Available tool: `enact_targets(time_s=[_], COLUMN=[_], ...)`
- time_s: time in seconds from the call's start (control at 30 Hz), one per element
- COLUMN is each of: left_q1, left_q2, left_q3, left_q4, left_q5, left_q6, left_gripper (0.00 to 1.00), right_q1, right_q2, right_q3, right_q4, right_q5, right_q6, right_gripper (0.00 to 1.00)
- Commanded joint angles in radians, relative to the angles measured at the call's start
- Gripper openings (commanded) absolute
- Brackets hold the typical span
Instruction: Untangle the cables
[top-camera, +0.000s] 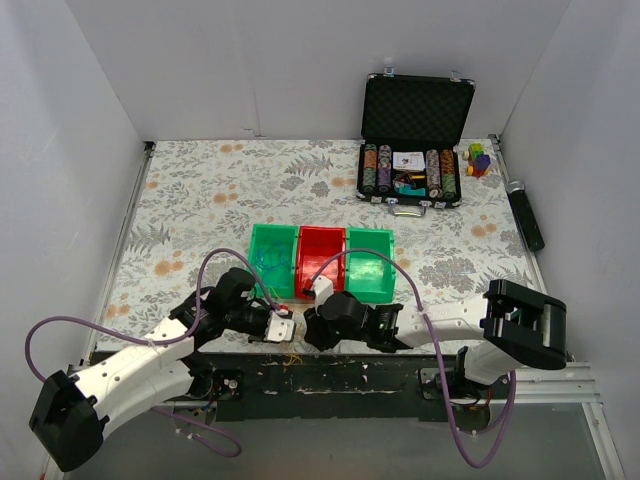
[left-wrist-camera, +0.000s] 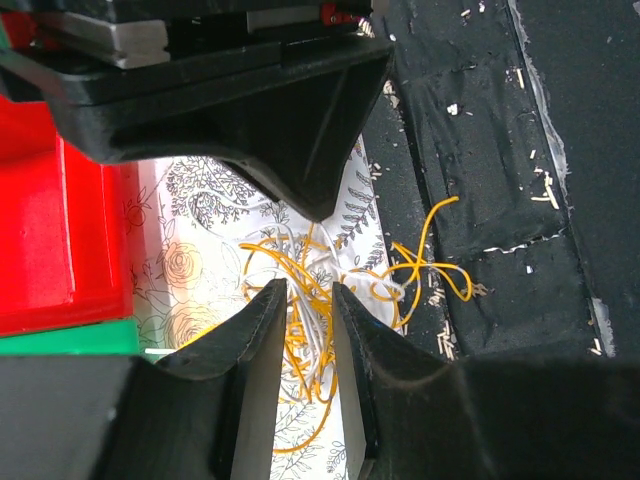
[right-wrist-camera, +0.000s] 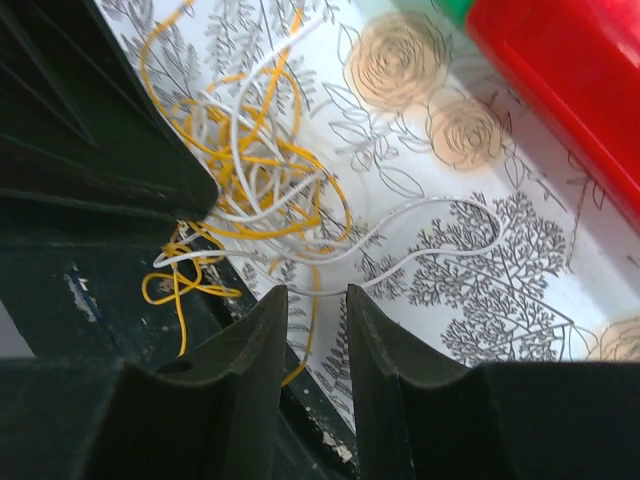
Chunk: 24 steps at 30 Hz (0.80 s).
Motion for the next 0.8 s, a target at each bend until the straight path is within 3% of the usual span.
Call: enact_targets(time_s=[0.0, 0.33, 0.47, 0.57, 0.77], left_q1=[-0.005, -0.006, -0.006, -0.008, -0.008], left_q2=[-0.013, -0.014, -0.017, -0.014, 0.015], left_q3=[-0.013, -0.02, -0.022, -0.023, -0.007], left_q4=[0.028, 0.04, 0.042, 0.048, 0.071], left_q5=[0.001, -0.006, -0.008, -0.006, -0.008], left_q6=[-0.007, -0.011, -0.016, -0.015, -0.013], left_gripper=[0.25, 0.25, 0.25, 0.31, 0.31], right_q1=[0.005, 0.005, 0.008, 0.021, 0.091], right_q2=[0.013, 0.016, -0.011, -0.1, -0.329], right_q3=[0.05, 0.023, 0.03, 0.015, -0.003], right_q4=[0.071, 0.087, 0.057, 0.017, -0.118], right_q5=[-0.022, -0.027, -0.009, 0.024, 0.122], right_q6=[-0.011, 0.0, -0.008, -0.015, -0.025], right_gripper=[0.36, 0.01, 0.01, 0.01, 0.01])
